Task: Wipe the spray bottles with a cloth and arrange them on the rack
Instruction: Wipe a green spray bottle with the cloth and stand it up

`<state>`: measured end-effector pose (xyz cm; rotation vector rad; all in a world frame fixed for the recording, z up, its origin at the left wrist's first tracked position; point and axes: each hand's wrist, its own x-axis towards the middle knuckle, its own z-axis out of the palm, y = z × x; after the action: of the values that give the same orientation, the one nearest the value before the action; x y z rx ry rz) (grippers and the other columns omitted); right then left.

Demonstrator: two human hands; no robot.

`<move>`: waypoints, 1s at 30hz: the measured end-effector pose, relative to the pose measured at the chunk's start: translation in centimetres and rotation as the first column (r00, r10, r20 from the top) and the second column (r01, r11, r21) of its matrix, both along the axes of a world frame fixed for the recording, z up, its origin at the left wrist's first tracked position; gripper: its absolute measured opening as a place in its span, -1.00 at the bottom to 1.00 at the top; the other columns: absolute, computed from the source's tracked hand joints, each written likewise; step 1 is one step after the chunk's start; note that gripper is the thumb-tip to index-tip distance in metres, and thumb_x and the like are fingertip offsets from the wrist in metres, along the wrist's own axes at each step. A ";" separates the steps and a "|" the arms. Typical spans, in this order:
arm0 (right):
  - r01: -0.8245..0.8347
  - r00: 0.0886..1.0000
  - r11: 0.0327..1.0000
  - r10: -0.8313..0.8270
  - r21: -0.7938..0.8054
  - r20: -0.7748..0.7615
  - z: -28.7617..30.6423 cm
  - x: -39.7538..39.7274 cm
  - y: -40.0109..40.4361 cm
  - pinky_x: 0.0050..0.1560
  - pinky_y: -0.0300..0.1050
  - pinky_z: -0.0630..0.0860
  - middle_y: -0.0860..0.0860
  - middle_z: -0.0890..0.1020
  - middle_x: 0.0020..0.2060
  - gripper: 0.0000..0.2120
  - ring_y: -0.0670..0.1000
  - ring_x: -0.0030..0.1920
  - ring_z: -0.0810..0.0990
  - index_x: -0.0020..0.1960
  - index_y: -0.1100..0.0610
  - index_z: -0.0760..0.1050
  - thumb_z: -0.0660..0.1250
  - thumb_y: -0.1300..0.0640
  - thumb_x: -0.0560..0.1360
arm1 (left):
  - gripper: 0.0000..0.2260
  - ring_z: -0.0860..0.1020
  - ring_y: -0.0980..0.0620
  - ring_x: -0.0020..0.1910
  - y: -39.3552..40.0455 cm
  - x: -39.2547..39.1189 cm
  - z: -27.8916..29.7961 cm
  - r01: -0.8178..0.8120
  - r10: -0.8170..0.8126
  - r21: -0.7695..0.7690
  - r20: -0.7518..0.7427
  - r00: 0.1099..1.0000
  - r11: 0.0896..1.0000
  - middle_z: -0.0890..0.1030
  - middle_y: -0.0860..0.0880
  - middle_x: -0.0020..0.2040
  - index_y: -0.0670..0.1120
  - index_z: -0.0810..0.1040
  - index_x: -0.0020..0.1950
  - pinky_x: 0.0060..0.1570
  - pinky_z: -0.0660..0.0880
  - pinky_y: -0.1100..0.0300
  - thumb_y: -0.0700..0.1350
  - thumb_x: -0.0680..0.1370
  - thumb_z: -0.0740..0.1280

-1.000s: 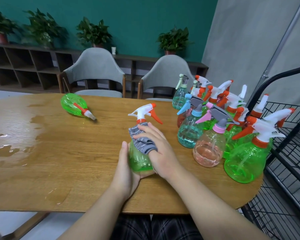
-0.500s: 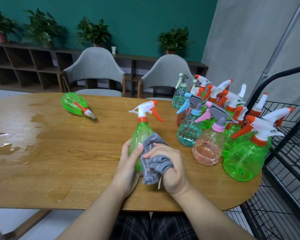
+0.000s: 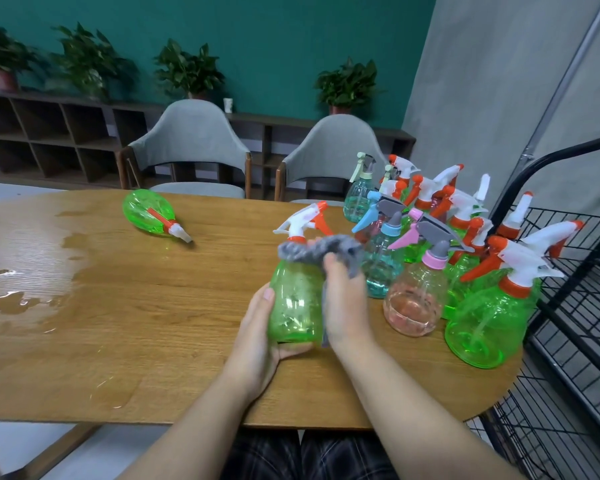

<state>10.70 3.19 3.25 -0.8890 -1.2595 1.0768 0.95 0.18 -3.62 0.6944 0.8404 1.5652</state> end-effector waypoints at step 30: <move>-0.217 0.823 0.854 -0.100 -0.472 -0.560 -1.0 2.3 0.6 -0.29 -0.14 0.45 0.08 0.54 -0.34 -0.76 0.06 -0.31 0.52 -0.24 0.15 0.44 0.16 0.11 0.56 | -0.41 0.67 -0.09 -0.01 -0.3 -0.8 -0.4 0.039 -0.033 -0.054 0.107 0.994 0.998 0.64 -0.14 0.19 -0.05 0.47 0.33 -0.27 0.59 0.02 0.23 0.38 0.31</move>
<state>12.95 3.78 2.25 -0.8255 -0.4887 1.6358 0.19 -0.09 -4.02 0.5779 0.7857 1.5262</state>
